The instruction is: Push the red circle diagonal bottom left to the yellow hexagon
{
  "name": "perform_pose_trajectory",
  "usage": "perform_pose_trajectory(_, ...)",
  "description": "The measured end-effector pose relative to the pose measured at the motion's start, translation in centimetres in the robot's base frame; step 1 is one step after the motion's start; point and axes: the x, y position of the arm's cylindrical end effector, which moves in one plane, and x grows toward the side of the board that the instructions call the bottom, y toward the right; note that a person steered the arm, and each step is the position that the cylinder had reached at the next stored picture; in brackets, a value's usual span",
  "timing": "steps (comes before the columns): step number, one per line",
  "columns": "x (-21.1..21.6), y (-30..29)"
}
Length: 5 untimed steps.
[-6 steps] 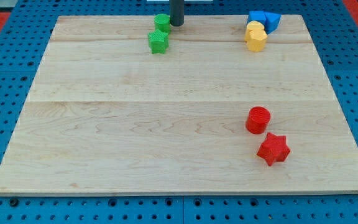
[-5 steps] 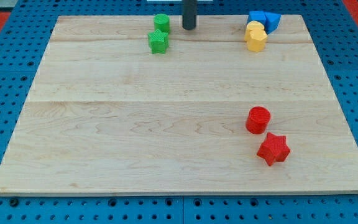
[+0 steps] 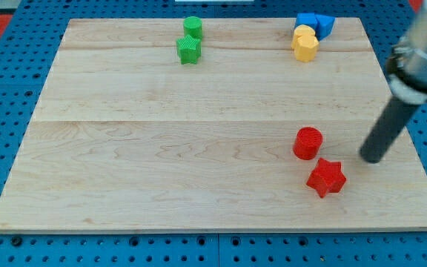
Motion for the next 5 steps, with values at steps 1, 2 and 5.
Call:
perform_pose_trajectory(1, -1.6, -7.8)
perform_pose_trajectory(2, -3.2, -10.8)
perform_pose_trajectory(5, -13.7, -15.5)
